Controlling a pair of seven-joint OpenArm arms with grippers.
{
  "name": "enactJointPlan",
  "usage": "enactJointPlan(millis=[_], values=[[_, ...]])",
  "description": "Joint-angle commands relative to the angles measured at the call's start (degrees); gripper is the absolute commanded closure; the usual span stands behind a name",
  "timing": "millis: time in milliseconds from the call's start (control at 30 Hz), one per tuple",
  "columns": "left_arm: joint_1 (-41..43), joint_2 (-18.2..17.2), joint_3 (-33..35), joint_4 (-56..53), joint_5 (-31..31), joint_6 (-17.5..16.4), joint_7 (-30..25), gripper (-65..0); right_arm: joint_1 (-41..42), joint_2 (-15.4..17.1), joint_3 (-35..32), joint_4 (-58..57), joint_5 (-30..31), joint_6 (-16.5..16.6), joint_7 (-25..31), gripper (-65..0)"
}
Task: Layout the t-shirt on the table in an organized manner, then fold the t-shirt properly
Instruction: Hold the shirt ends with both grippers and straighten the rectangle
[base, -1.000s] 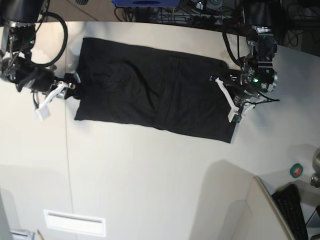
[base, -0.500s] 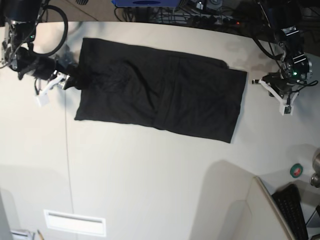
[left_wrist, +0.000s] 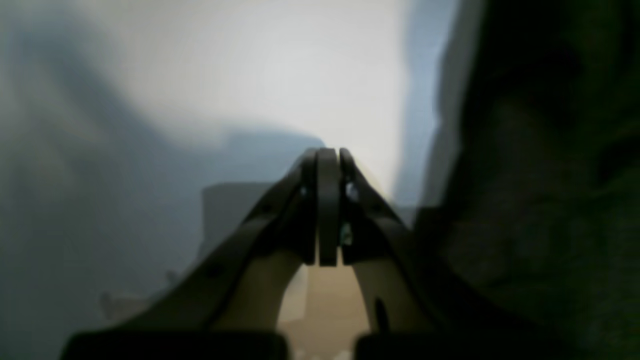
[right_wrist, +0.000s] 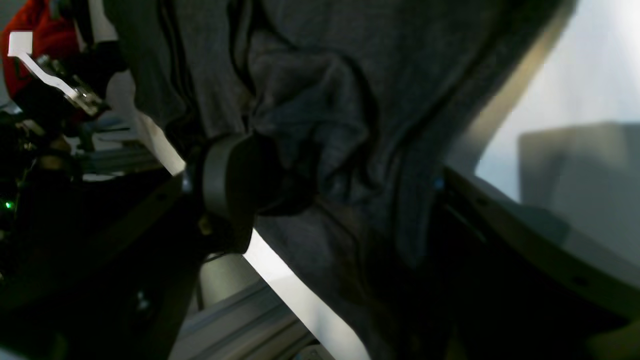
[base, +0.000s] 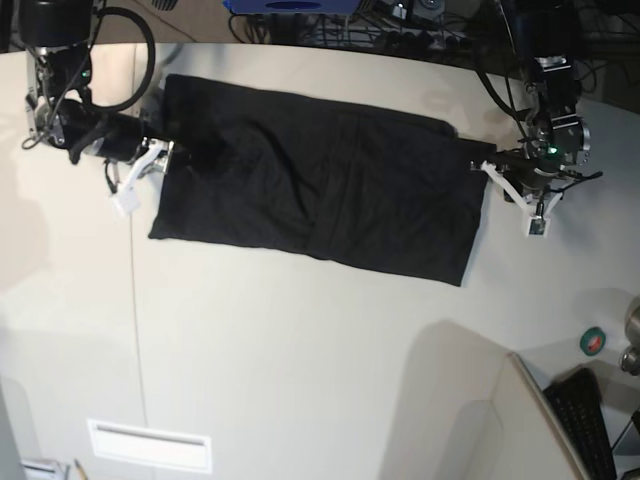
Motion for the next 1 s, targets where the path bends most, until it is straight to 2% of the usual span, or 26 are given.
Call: enactJointPlan(millis=[0, 233, 467, 667, 900, 967], values=[[1.0, 0.9, 0.8, 0.0, -1.4, -2.2, 1.6, 0.0, 0.4, 0.2, 0.4, 0.6, -1.0, -0.1, -0.6, -39.0], [4.8, 2.1, 1.1, 4.8, -1.4, -2.7, 1.7, 0.0, 3.4, 0.2, 0.1, -3.0, -1.0, -0.1, -0.6, -39.0], [6.2, 2.5, 1.1, 5.0, -1.4, -2.7, 1.7, 0.0, 4.7, 0.2, 0.1, -4.8, -1.0, -0.1, -0.8, -38.6], [6.8, 3.6, 1.1, 4.9, -1.5, -2.8, 1.7, 0.0, 4.5, 0.0, 0.0, -4.8, -1.0, -0.1, -1.1, -25.4], [8.3, 3.8, 1.2, 5.3, -1.5, -2.8, 1.7, 0.0, 4.7, 0.0, 0.0, -4.8, -1.0, -0.1, -1.0, -22.8], [9.6, 3.8, 1.1, 5.4, -1.5, -2.8, 1.7, 0.0, 5.2, 0.0, 0.0, -4.8, -1.0, -0.1, -0.8, -15.6]])
